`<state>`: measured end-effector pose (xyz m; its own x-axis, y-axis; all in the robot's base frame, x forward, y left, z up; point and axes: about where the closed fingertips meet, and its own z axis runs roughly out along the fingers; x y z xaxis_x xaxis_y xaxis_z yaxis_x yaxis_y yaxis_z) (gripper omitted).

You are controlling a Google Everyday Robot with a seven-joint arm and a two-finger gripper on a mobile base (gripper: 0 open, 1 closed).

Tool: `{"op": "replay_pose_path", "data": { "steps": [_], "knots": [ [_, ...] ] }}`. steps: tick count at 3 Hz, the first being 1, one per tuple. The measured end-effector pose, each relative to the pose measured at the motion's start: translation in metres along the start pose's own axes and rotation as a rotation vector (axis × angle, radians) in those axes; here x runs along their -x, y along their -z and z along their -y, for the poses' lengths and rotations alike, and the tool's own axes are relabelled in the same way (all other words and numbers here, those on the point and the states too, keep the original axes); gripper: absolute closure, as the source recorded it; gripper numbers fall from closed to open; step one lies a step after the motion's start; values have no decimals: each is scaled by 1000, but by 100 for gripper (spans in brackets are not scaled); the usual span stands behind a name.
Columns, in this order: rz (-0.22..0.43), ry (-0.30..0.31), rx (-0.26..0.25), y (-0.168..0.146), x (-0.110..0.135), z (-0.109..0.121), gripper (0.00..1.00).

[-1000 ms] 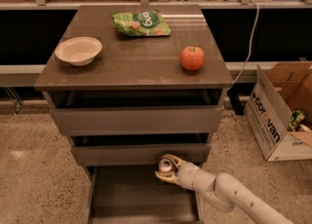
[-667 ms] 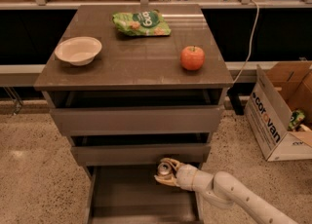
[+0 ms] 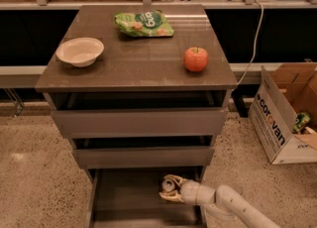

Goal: Place orange can into bottom drawer

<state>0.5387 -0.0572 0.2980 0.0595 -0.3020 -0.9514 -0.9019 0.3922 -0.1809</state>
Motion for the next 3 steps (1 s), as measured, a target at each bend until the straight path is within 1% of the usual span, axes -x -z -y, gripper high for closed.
{"op": "replay_pose_path", "data": {
  "steps": [1, 2, 3],
  "knots": [
    [10, 29, -2, -13, -35, -6, 100],
    [32, 36, 21, -27, -57, -8, 74],
    [32, 35, 22, -28, -55, -10, 53]
  ]
}}
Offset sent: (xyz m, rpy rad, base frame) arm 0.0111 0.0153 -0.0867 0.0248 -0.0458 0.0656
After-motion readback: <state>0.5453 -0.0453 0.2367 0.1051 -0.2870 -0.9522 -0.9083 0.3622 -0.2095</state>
